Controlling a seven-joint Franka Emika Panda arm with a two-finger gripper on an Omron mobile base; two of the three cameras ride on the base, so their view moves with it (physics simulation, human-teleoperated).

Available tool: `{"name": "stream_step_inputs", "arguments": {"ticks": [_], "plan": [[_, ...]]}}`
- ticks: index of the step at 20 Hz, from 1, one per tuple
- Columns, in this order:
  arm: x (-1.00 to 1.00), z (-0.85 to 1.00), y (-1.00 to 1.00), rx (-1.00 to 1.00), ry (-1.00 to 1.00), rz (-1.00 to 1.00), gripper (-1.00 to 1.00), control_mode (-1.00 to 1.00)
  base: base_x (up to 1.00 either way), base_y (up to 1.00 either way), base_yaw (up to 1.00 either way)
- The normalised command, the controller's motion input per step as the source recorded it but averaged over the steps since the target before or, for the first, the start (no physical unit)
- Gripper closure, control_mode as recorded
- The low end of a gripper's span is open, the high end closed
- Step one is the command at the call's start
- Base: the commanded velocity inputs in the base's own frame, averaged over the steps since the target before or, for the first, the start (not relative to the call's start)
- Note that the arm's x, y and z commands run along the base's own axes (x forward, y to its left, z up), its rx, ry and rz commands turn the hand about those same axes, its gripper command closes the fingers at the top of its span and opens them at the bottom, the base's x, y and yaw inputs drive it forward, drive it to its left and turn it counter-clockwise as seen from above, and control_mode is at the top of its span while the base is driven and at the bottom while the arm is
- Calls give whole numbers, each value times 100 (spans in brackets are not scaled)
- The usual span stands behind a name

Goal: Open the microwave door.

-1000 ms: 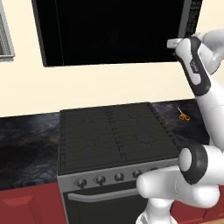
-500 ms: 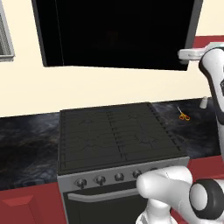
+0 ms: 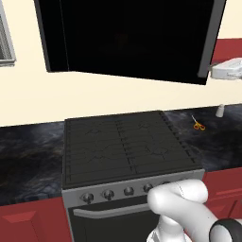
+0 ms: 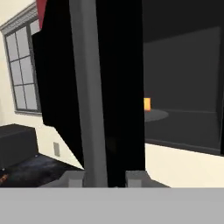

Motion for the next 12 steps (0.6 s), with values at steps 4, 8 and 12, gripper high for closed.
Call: {"name": "stream_step_inputs", "arguments": {"ticks": [4, 8, 12], "plan": [[-46, 8, -18, 0, -18, 0, -100, -100, 0, 0, 0], [-4, -1, -12, -11, -38, 0, -100, -100, 0, 0, 0], [3, -2, -29, -21, -43, 5, -100, -100, 0, 0, 0]]}}
